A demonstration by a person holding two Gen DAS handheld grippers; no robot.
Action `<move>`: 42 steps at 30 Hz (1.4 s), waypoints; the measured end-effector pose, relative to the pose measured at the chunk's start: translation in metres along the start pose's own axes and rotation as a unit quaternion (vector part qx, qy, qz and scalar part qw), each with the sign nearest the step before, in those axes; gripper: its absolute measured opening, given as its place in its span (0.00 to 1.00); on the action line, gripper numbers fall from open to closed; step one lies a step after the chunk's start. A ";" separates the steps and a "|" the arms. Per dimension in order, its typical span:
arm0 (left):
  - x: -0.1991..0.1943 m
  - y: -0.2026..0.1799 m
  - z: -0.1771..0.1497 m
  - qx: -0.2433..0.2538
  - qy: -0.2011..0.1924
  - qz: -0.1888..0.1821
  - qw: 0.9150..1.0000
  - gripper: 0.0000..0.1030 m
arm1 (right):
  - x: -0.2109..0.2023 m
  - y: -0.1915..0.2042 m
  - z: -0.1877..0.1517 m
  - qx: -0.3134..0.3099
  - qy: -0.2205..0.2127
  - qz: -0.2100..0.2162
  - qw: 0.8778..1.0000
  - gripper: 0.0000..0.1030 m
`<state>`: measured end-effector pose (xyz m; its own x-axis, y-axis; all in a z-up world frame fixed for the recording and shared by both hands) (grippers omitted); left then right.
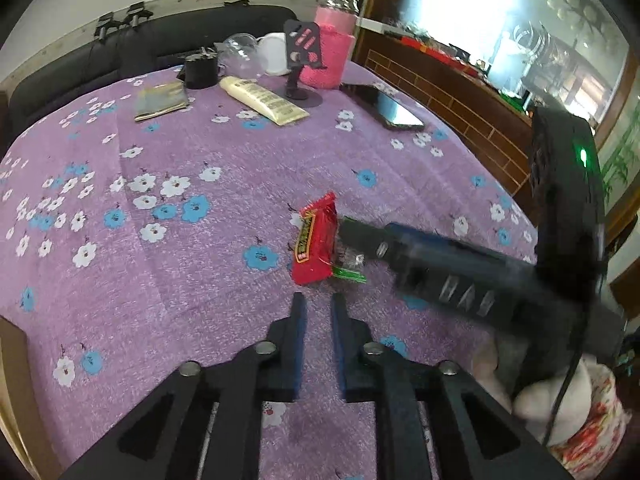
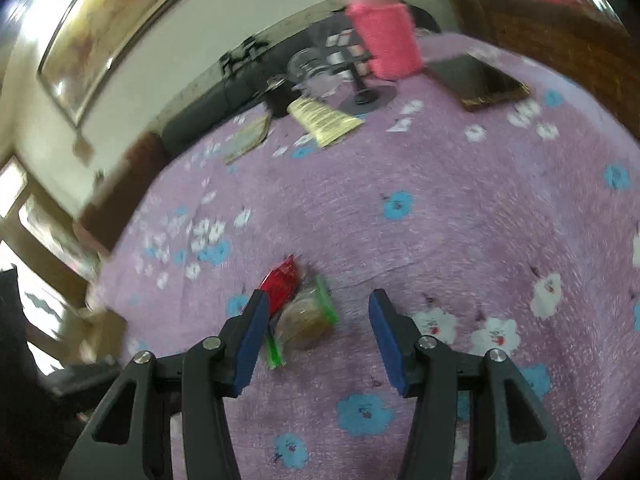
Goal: Organize snacks
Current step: 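Grasp the red candy bar with the left gripper while the right gripper grasps the clear green-clipped bag, then carry the candy bar and the clear bag over the cardboard box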
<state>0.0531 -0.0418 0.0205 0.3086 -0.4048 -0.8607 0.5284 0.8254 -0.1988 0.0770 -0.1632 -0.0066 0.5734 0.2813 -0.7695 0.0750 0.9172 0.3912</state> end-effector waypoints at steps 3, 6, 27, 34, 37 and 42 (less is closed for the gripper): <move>0.000 0.008 0.003 -0.025 -0.007 0.006 1.000 0.43 | 0.005 0.004 -0.002 -0.014 0.012 -0.003 1.000 0.26; 0.005 0.017 0.010 -0.058 -0.009 -0.002 0.998 0.47 | 0.001 -0.013 0.000 0.028 0.015 0.021 0.999 0.25; 0.039 -0.006 0.034 -0.018 -0.017 0.057 0.998 0.18 | -0.026 -0.050 0.008 0.095 -0.020 0.012 0.995 0.25; -0.020 0.013 0.000 -0.077 -0.056 0.021 0.995 0.18 | -0.029 -0.037 0.006 0.071 -0.025 0.049 0.996 0.25; -0.051 0.026 -0.022 -0.108 -0.084 0.010 0.991 0.18 | -0.028 -0.029 0.004 0.060 -0.022 0.071 0.995 0.25; -0.107 0.056 -0.068 -0.164 -0.134 0.021 0.977 0.19 | -0.028 -0.017 -0.003 0.040 -0.018 0.079 0.996 0.25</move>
Point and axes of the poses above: each gripper's, at about its wrist camera, not at the fingertips, and x roughly the way its jaws point, y to its left, z to its top, the point moved 3 cm from there along x, roughly the way its jaws point, and after that the axes turned 8 degrees about y, right-handed, at the moved point
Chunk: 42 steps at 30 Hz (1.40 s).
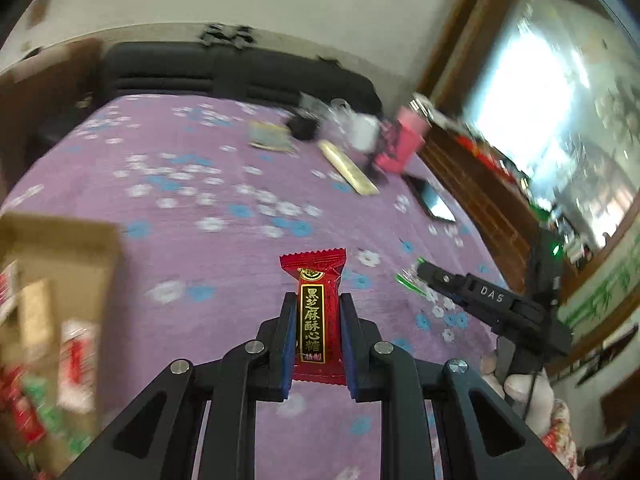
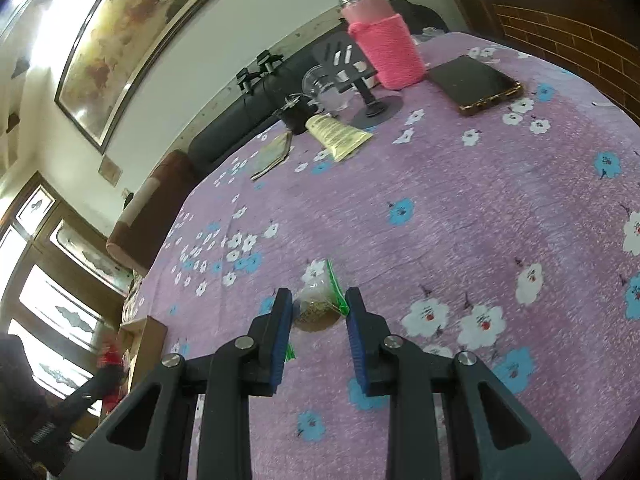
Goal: Organize snacks
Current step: 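Carry the candy bar and the clear bag over the cardboard box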
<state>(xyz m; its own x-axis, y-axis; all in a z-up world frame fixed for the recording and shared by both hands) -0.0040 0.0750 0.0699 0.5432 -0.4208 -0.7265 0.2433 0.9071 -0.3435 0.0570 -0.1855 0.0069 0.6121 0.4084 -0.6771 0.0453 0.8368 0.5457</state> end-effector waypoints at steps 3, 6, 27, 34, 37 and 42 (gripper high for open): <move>-0.034 0.033 -0.013 -0.040 -0.024 0.013 0.999 0.19 | 0.005 0.001 -0.005 0.003 0.010 0.001 1.000 0.25; -0.060 0.064 -0.031 -0.080 -0.043 0.027 0.995 0.19 | 0.009 0.000 -0.011 0.009 0.019 -0.006 1.000 0.25; -0.114 0.151 -0.080 -0.175 -0.081 0.019 0.981 0.19 | -0.026 0.147 -0.032 -0.143 0.029 0.012 0.989 0.26; -0.129 0.164 -0.085 -0.182 -0.094 0.004 0.979 0.19 | -0.033 0.217 -0.045 -0.205 0.029 0.033 0.978 0.26; -0.135 0.169 -0.088 -0.183 -0.098 0.002 0.978 0.19 | -0.031 0.236 -0.053 -0.222 0.033 0.040 0.974 0.26; -0.155 0.173 -0.086 -0.173 -0.111 0.001 0.979 0.19 | -0.031 0.264 -0.060 -0.250 0.036 0.039 0.967 0.26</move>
Point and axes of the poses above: each gripper's, at about its wrist camera, not at the fingertips, and x roughly the way its jaws point, y to its left, z to its top, the point moved 3 cm from there along x, roughly the way its jaws point, and after that the axes turned 8 degrees about y, right-handed, at the moved point
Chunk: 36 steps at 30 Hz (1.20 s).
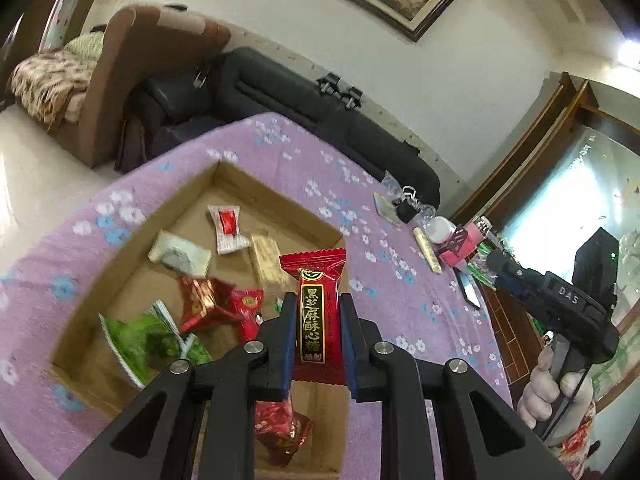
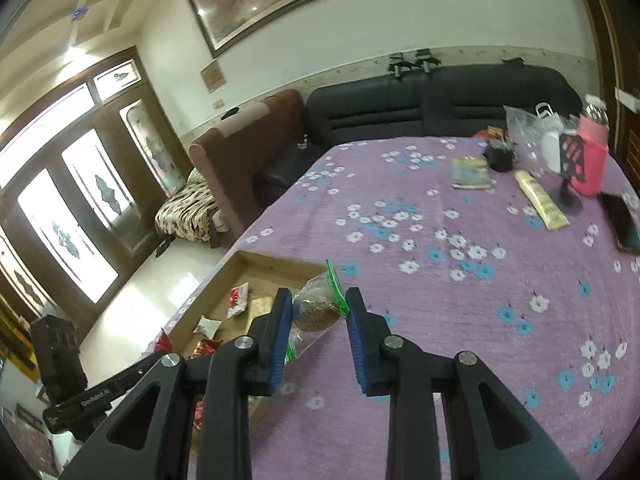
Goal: Organize snacks
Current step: 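Carry the candy bar and the clear bag over the cardboard box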
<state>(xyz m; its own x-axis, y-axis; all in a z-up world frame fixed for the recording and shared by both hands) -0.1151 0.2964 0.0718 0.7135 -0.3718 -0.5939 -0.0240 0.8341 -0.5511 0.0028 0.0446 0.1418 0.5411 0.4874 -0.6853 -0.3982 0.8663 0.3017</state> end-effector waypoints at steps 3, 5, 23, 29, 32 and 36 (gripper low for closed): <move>-0.023 -0.009 0.011 0.026 -0.022 0.001 0.999 0.19 | -0.010 0.015 0.011 -0.017 -0.014 -0.001 1.000 0.26; -0.039 -0.020 0.022 0.052 -0.036 0.007 0.998 0.19 | -0.018 0.023 0.017 -0.028 -0.023 -0.003 0.999 0.26; -0.140 -0.122 0.057 0.207 -0.117 0.045 0.970 0.19 | -0.129 0.064 0.035 -0.054 -0.107 -0.008 0.993 0.26; -0.106 -0.106 0.064 0.193 -0.090 0.085 0.973 0.19 | -0.094 0.072 0.028 -0.047 -0.068 0.005 0.997 0.26; -0.075 -0.089 0.067 0.178 -0.060 0.107 0.976 0.19 | -0.063 0.080 0.023 -0.045 -0.039 0.008 0.998 0.26; -0.040 -0.070 0.063 0.165 -0.028 0.130 0.977 0.19 | -0.020 0.092 0.020 -0.054 -0.004 0.004 0.999 0.26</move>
Point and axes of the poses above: each gripper's, at about its wrist camera, not at the fingertips, and x roughly the way its jaws point, y to its left, z to its top, the point moved 3 cm from there along x, roughly the way its jaws point, and after that the axes turned 8 degrees about y, right-handed, at the moved point
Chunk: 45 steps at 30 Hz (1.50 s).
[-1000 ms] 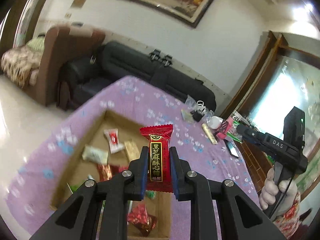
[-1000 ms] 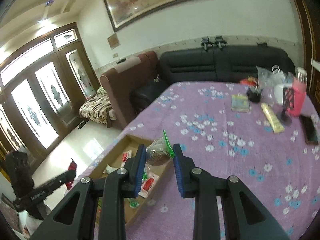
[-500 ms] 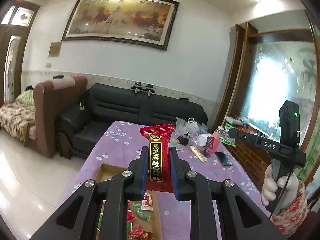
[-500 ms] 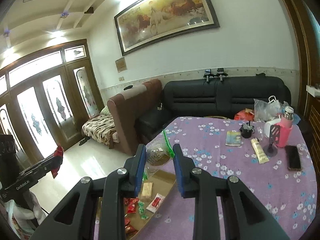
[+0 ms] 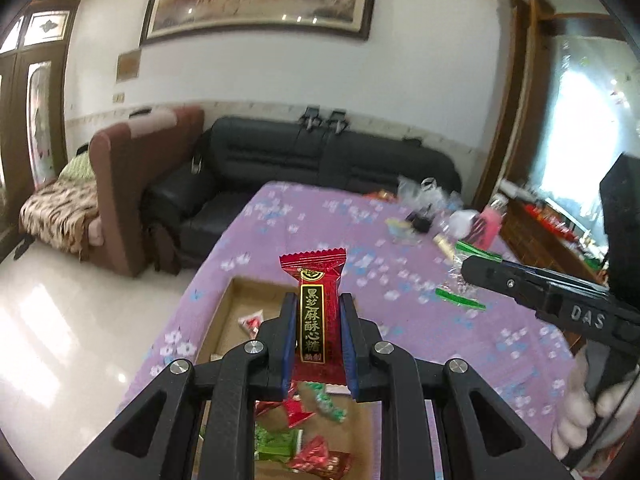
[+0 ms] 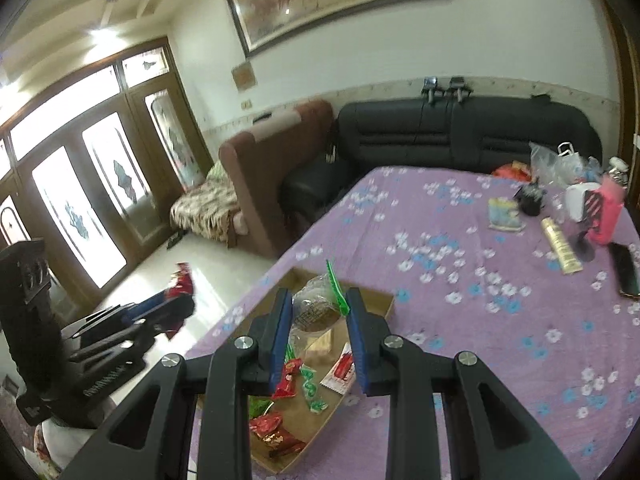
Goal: Organize snacks
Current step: 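Carry the candy bar and the clear bag over the cardboard box, then open both grippers to drop the candy bar and clear bag into the box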
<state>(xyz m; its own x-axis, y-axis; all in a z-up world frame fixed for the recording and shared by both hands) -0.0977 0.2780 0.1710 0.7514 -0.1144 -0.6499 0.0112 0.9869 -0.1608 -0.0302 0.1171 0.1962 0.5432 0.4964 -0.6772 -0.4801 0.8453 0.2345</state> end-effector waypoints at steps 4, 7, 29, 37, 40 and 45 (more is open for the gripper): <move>0.037 0.008 -0.005 -0.005 0.033 0.013 0.999 0.19 | 0.043 0.009 -0.004 -0.012 0.032 -0.003 0.999 0.26; 0.064 0.016 -0.007 -0.009 0.054 0.021 0.998 0.19 | 0.079 0.010 -0.008 -0.021 0.055 -0.012 0.998 0.26; 0.187 0.053 -0.020 -0.027 0.151 0.038 0.987 0.20 | 0.222 -0.021 -0.030 -0.011 0.152 -0.045 0.987 0.26; 0.189 0.052 -0.021 -0.023 0.149 0.042 0.988 0.20 | 0.223 -0.019 -0.030 -0.015 0.146 -0.043 0.988 0.26; 0.189 0.053 -0.021 -0.023 0.149 0.047 0.988 0.20 | 0.223 -0.018 -0.029 -0.013 0.146 -0.041 0.988 0.26; 0.189 0.054 -0.021 -0.023 0.146 0.053 0.988 0.20 | 0.223 -0.018 -0.029 -0.013 0.144 -0.041 0.989 0.26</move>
<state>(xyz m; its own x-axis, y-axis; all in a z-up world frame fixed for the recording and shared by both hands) 0.0314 0.3074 0.0241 0.5250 -0.0447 -0.8499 -0.0921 0.9898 -0.1089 0.0793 0.2062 0.0207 0.3633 0.3464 -0.8649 -0.4621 0.8731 0.1556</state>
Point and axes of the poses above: each gripper's, at about its wrist camera, not at the fingertips, and x roughly the way its jaws point, y to its left, z to its top, the point moved 3 cm from there along x, roughly the way its jaws point, and after that the axes turned 8 degrees about y, right-handed, at the moved point
